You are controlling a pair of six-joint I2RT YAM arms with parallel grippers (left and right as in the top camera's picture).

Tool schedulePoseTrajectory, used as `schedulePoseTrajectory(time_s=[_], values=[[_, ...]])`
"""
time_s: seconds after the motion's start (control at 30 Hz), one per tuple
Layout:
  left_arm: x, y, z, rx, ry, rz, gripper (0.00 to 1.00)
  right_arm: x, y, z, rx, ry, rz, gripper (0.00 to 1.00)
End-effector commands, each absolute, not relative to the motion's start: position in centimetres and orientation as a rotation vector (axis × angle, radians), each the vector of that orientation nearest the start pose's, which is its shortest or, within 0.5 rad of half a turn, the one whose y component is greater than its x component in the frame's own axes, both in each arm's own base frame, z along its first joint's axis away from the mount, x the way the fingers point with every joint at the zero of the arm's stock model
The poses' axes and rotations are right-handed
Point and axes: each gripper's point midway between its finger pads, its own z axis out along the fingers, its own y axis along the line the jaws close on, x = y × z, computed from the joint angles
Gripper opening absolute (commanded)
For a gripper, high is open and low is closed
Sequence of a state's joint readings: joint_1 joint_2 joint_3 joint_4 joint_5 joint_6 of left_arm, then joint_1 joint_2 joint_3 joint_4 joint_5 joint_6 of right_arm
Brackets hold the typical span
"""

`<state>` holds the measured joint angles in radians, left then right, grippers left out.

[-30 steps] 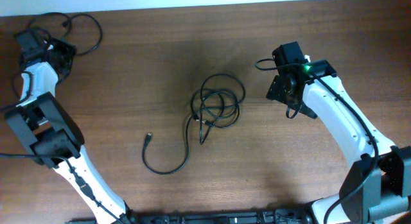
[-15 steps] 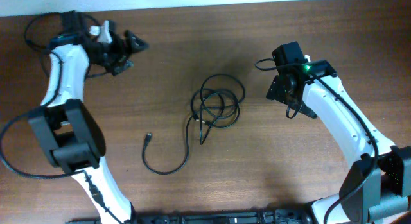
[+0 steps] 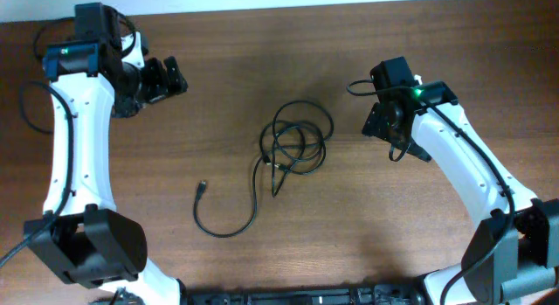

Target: Untangle cables

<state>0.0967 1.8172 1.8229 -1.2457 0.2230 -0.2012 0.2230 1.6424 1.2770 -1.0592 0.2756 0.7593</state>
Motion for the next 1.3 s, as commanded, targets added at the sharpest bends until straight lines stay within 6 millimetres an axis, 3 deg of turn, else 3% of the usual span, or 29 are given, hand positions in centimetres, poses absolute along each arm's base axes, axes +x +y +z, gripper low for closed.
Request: schedulePoseTrajectory(time_s=[0.0, 1.27], values=[[40.03, 0.09, 19.56, -0.359, 2.829, -0.328, 0.99, 32.71, 2.51, 10.94, 0.785, 2.759, -0.258, 0.98], [39.55, 0.01, 19.42, -0.364, 2.850, -0.329, 0.99, 32.71, 2.51, 10.93, 0.785, 2.759, -0.257, 0.98]])
